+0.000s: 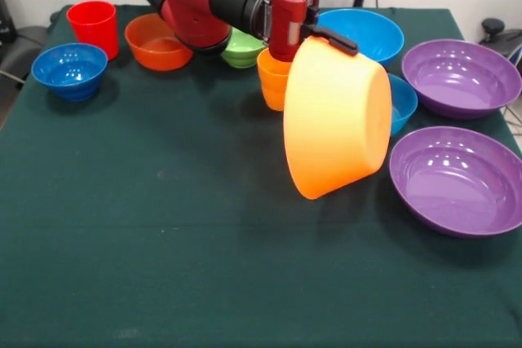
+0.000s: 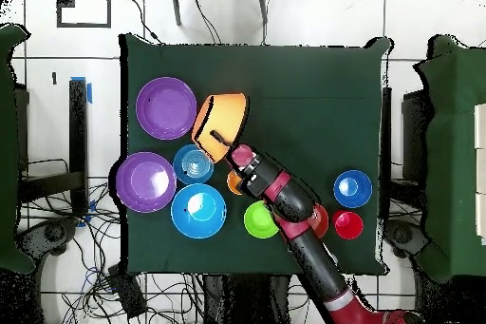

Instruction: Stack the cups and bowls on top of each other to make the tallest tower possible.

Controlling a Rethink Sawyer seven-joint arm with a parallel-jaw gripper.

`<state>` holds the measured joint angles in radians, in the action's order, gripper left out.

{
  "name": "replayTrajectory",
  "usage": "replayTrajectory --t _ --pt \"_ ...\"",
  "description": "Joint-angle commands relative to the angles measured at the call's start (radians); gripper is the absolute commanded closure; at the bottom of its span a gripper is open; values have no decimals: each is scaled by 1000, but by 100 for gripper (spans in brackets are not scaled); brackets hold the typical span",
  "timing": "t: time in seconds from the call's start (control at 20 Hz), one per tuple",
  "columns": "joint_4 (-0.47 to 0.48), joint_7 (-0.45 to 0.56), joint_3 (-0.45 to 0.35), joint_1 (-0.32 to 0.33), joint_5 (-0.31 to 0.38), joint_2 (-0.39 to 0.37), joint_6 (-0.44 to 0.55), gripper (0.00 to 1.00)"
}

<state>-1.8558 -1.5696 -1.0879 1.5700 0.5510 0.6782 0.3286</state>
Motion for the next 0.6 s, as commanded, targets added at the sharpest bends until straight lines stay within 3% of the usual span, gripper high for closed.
replayTrajectory --t 0.05,0.3,0.6 --pt "194 337 124 5 4 117 161 100" --pt "184 311 118 -6 33 94 139 100" --pt "205 318 104 -29 17 63 187 100"
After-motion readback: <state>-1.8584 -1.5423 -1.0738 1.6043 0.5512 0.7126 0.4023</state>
